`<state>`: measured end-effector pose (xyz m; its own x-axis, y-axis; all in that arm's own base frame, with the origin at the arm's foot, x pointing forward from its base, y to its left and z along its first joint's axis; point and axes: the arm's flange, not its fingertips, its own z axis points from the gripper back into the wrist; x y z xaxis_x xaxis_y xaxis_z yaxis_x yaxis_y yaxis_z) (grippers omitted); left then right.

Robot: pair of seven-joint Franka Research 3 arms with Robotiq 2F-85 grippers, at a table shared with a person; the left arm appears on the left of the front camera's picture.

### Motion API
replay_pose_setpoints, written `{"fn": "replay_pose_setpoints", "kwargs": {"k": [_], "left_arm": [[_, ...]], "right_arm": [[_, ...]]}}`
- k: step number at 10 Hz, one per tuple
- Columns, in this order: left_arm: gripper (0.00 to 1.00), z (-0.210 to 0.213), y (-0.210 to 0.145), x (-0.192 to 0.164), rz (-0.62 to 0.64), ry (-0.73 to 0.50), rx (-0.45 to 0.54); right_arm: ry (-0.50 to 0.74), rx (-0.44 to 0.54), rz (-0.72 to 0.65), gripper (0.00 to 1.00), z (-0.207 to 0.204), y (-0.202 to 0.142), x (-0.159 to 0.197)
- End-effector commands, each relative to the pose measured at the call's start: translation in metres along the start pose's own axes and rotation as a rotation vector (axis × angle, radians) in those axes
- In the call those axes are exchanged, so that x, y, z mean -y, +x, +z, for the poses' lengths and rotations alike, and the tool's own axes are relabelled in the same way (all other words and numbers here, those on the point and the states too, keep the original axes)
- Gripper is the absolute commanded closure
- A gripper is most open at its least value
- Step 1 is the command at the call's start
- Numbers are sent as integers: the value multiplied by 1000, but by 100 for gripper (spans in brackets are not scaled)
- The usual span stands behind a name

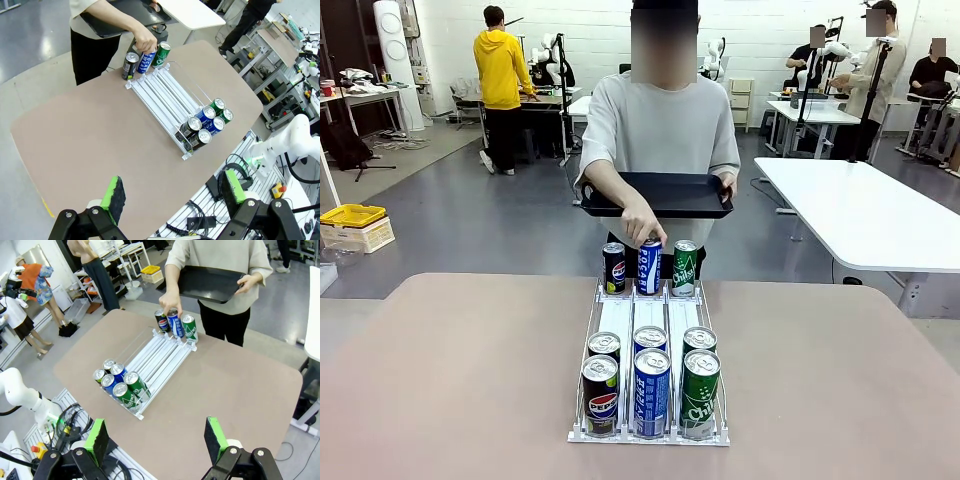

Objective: Retrieve and hand over the desired beverage to the person.
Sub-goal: Pick up a can of the same type that the person held from the Automatic Can Dispenser.

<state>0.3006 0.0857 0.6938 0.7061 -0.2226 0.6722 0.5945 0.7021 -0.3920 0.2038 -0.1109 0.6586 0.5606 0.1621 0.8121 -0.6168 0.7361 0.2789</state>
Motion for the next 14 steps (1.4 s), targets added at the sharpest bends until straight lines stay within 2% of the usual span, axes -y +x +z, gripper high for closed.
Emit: {"fn": "replay_pose_setpoints", "kwargs": {"k": [1, 14], "left_arm": [[0, 2, 0, -2, -16, 2, -6], [0, 2, 0, -2, -16, 2, -6]], "right_arm": [[27, 7, 13, 0, -1, 0, -2], [27, 7, 13, 0, -1, 0, -2]]}}
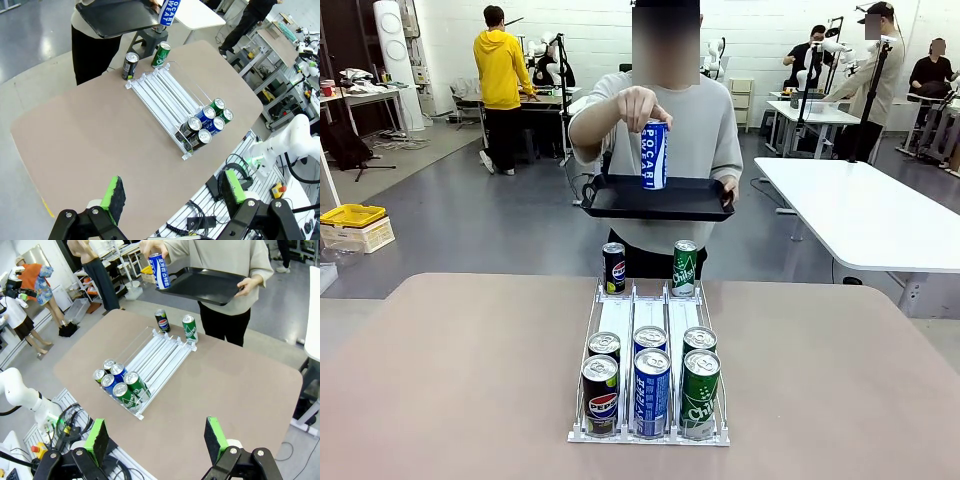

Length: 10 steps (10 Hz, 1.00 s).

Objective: Retrieve and hand over the desired beverage to the person.
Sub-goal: Pick up a can of the same type that the person held from the Automatic Can Dispenser.

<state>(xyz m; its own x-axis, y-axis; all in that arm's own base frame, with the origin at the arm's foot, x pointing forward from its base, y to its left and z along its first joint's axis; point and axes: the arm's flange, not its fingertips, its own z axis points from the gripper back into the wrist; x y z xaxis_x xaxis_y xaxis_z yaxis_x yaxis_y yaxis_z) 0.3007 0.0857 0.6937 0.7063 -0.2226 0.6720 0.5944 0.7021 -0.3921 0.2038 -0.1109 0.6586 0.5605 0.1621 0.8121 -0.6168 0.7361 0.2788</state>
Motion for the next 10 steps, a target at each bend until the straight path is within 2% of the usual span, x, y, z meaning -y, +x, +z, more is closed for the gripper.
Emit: {"fn": "replay_pose_setpoints", "kwargs": {"k": [1, 10], "left_arm": [[0, 2, 0, -2, -16, 2, -6], [0, 2, 0, -2, -16, 2, -6]], "right_arm": [[27, 7, 13, 0, -1, 0, -2], [27, 7, 13, 0, -1, 0, -2]]}}
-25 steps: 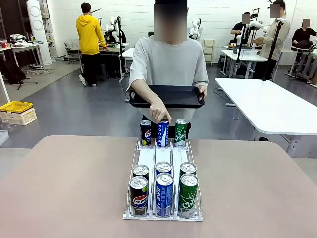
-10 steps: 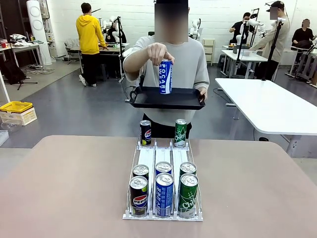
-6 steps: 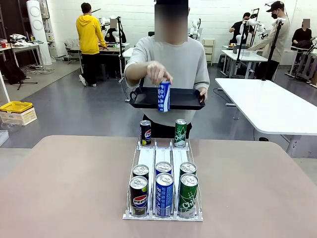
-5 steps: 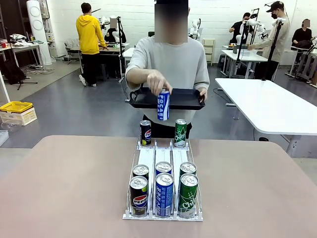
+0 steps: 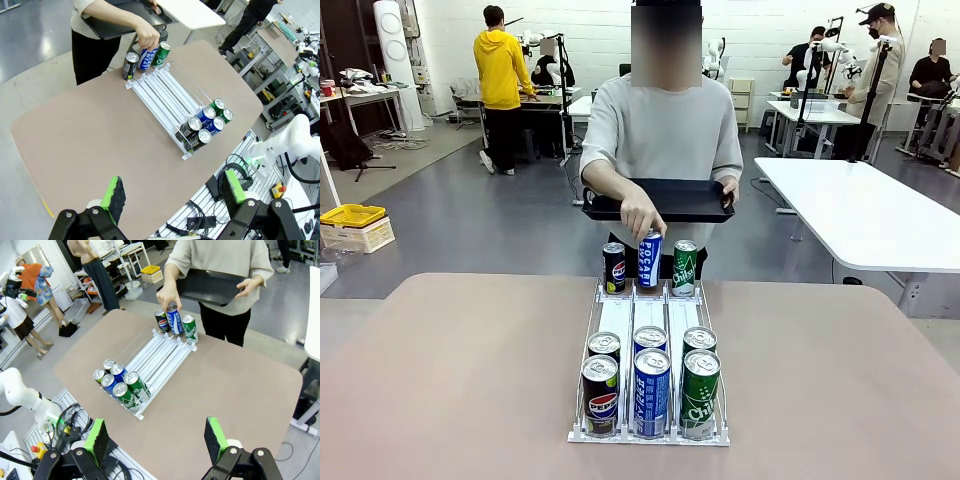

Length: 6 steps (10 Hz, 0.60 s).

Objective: Retrieve and hand over the desired beverage to the person.
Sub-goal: Pick up a can of the same type that the person held from the Automatic Can Dispenser.

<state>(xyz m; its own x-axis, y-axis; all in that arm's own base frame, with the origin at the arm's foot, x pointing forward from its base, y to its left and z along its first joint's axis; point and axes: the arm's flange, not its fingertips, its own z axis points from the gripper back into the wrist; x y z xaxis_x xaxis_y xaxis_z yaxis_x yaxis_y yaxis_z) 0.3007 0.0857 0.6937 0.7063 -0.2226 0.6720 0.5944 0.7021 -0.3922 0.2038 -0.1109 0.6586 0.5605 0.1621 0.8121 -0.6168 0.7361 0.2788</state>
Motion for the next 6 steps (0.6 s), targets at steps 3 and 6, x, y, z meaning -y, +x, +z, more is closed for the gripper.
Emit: {"fn": "replay_pose_setpoints", "kwargs": {"k": [3, 6], "left_arm": [[0, 2, 0, -2, -16, 2, -6], [0, 2, 0, -2, -16, 2, -6]], "right_arm": [[27, 7, 13, 0, -1, 0, -2], [27, 7, 13, 0, -1, 0, -2]]}}
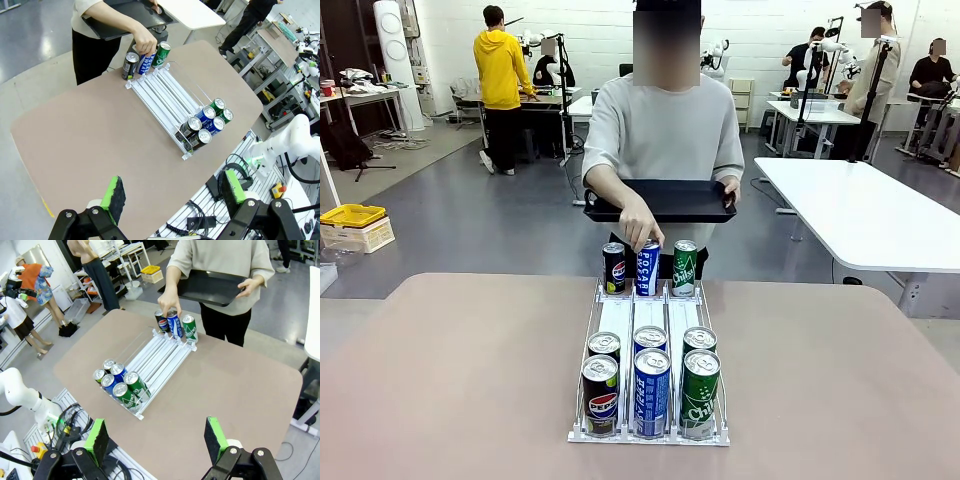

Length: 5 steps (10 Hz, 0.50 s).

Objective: Retrieve and hand over the desired beverage to the person.
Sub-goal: Pick up a can of the same type that the person held from the Automatic Can Dispenser.

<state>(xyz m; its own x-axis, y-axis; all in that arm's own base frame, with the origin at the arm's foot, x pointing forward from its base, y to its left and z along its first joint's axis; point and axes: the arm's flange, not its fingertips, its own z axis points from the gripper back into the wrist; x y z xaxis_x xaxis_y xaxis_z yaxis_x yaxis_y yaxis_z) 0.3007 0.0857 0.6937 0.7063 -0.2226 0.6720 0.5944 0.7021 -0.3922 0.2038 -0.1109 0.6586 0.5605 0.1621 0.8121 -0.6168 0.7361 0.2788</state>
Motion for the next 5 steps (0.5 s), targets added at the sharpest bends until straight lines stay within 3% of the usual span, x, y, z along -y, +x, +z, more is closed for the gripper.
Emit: {"fn": "replay_pose_setpoints", "kwargs": {"k": [1, 5], "left_arm": [[0, 2, 0, -2, -16, 2, -6], [0, 2, 0, -2, -16, 2, -6]], "right_arm": [[27, 7, 13, 0, -1, 0, -2], [27, 7, 13, 0, -1, 0, -2]]}}
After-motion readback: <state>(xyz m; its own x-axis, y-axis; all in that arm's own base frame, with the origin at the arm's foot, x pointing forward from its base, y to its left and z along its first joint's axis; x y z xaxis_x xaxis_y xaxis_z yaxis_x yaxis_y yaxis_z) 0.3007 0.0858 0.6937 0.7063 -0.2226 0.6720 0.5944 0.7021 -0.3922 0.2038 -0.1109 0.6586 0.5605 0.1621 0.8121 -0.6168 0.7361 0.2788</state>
